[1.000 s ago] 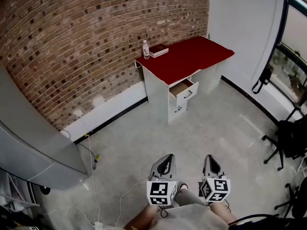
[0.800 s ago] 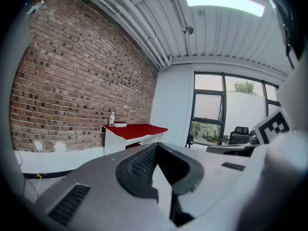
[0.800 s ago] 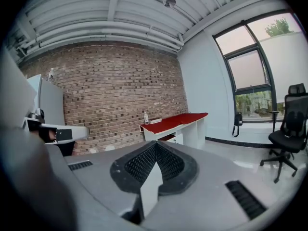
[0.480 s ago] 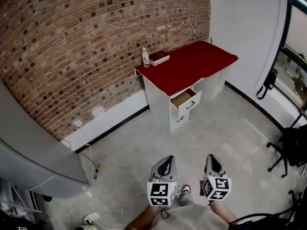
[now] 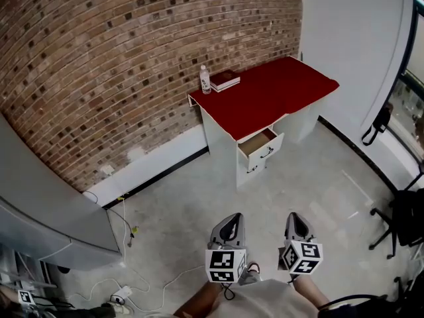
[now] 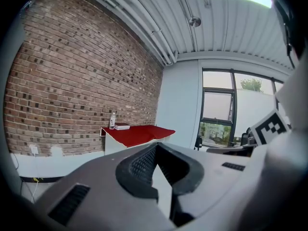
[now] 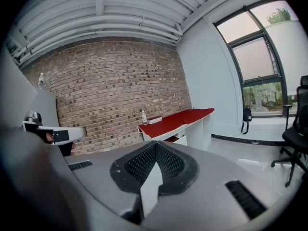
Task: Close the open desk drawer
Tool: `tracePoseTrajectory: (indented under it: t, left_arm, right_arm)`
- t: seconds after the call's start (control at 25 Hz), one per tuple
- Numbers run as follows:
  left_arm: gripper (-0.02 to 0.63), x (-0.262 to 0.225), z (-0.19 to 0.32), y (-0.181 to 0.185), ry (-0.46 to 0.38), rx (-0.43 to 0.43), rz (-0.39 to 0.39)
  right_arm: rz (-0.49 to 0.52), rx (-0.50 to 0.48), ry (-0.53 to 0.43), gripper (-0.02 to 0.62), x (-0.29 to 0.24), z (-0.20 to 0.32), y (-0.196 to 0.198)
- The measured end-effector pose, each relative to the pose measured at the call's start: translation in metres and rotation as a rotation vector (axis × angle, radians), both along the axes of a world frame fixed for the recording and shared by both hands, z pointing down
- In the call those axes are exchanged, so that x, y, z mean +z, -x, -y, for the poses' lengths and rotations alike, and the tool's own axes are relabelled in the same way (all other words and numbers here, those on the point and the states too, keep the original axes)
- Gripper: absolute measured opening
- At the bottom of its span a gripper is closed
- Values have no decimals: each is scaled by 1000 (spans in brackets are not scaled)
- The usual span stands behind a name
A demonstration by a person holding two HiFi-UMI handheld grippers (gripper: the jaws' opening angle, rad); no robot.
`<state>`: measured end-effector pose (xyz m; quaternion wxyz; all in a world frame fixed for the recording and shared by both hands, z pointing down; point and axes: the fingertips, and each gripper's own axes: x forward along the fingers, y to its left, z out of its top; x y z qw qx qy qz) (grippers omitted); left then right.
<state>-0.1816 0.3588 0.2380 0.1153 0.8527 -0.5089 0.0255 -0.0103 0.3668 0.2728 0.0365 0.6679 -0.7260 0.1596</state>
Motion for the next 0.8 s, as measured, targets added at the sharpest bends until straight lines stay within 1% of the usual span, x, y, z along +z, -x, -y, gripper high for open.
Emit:
tracePoseTrajectory:
  t: [0.16, 0.32, 0.52, 0.8]
  left_arm:
    - [-2, -3, 23, -15, -5, -11, 6]
    - [-2, -1, 41, -30, 2, -10, 15]
    - [-2, 7, 62, -42, 30, -27, 25]
    - [-2, 11, 91, -70, 40, -8, 36]
  right_arm:
    - [3, -15, 9, -2, 5, 21, -13]
    - [36, -16, 36, -2, 14, 43, -27]
    - [40, -27, 61, -2, 22, 64, -42]
    - [47, -29, 90, -2, 33, 86, -72]
